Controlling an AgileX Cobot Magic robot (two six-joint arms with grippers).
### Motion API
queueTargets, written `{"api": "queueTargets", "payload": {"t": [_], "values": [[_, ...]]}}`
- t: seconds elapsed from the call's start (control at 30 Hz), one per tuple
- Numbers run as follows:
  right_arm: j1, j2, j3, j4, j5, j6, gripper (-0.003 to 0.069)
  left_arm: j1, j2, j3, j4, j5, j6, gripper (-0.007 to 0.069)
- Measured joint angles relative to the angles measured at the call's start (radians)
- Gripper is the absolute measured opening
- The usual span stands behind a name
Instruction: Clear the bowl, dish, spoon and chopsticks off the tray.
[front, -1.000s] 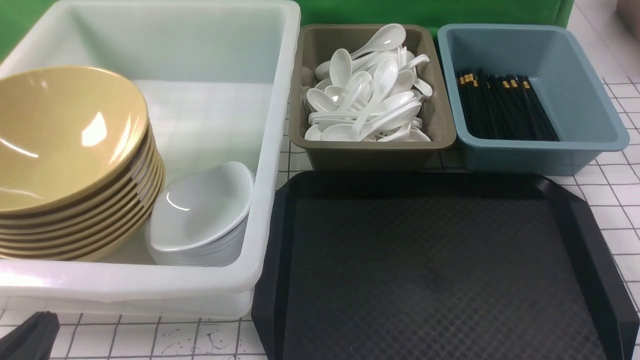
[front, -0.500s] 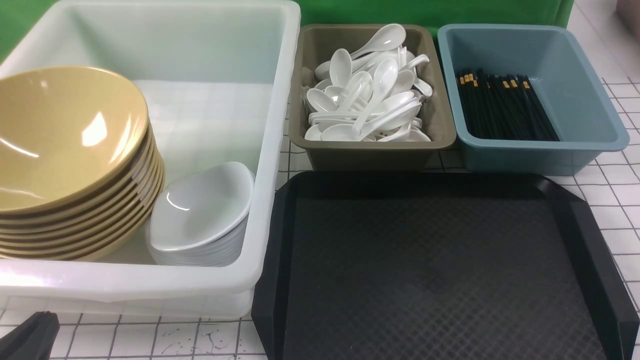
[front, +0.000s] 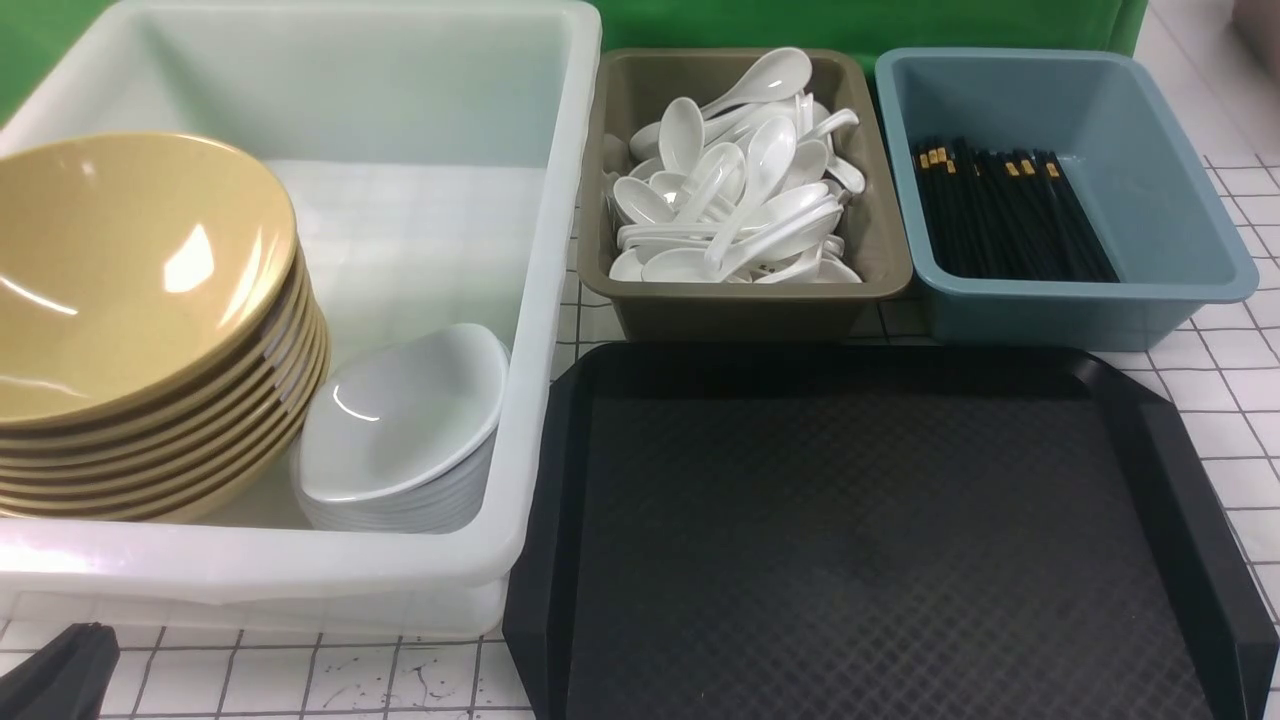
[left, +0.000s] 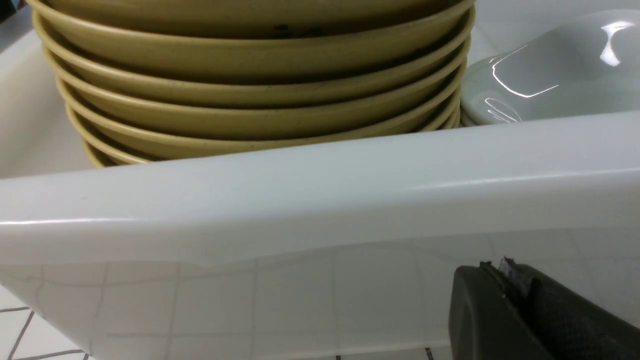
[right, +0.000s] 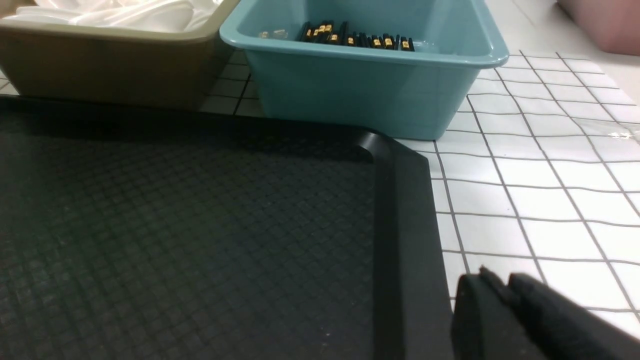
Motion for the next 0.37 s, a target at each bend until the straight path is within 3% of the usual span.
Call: {"api": "queueTargets", "payload": {"t": [0.37], "values": [[0.000,0.000,0.000,0.000,0.000,0.000,0.0115,0.000,0.000,0.000,0.000,0.000,0.000,-0.0012]]}}
